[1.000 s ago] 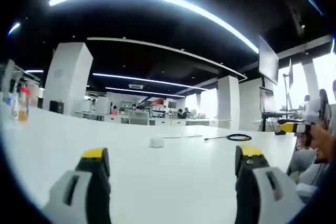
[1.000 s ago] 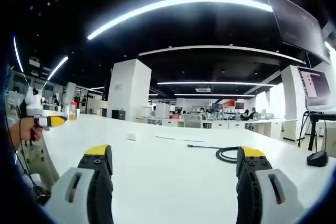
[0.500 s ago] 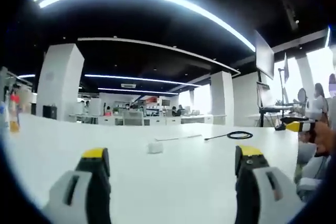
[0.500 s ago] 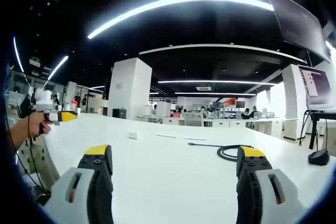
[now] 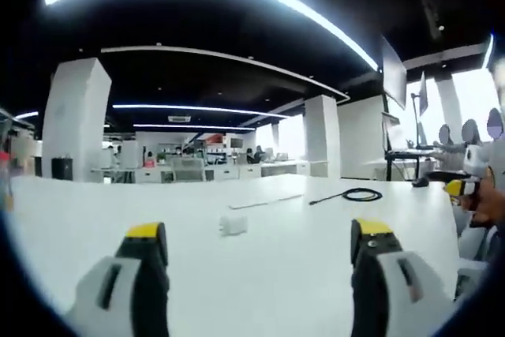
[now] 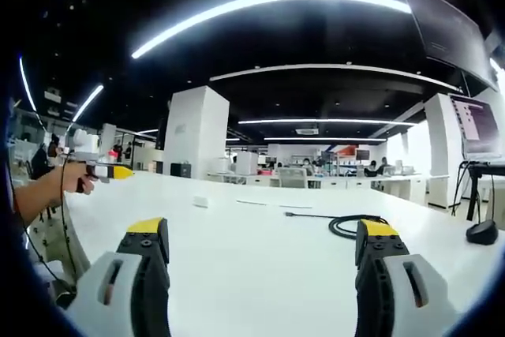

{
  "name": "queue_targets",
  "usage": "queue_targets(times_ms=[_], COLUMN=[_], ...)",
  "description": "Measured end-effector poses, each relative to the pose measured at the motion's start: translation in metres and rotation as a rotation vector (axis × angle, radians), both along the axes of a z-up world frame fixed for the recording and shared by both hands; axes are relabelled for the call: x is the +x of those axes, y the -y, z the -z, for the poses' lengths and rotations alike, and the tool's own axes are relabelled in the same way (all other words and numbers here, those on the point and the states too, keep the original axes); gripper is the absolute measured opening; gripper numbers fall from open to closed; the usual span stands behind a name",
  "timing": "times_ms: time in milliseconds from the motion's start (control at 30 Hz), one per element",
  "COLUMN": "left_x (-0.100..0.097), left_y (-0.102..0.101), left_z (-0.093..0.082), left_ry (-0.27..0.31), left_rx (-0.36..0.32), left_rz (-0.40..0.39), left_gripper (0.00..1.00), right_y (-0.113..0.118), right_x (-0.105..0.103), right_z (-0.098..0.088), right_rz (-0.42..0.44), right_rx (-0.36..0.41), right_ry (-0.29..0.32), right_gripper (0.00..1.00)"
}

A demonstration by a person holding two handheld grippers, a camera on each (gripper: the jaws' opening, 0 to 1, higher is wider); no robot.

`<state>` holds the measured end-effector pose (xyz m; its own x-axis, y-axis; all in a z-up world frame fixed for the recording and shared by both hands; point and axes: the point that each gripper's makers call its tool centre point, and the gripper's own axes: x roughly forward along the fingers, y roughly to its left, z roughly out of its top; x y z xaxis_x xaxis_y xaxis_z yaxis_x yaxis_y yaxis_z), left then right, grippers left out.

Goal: Plug the desk Type‑C cable into the charger adapter.

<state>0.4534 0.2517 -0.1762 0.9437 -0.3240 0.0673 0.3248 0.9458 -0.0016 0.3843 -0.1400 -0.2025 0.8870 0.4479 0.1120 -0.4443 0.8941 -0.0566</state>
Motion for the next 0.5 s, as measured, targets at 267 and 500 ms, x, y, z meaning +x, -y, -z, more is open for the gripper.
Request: queue_targets(times_ms=[267,500], left_x=[0.041,0.071], left_y=[-0.005,0.006], left_z=[-0.004,-0.002], left_ry=[-0.057,-0.100], left_rx=[0.034,0.106], left_rz=[0.048,0.123], left_gripper=[0.99,1.00], right_y=[-0.001,-0.002], right_x=[0.001,0.002], right_z=[0.003,0.007], right_rz=[-0.005,-0.010], right_rx=[0.005,0.005], right_ry=[-0.006,-0.016], right_gripper=[1.00,1.00])
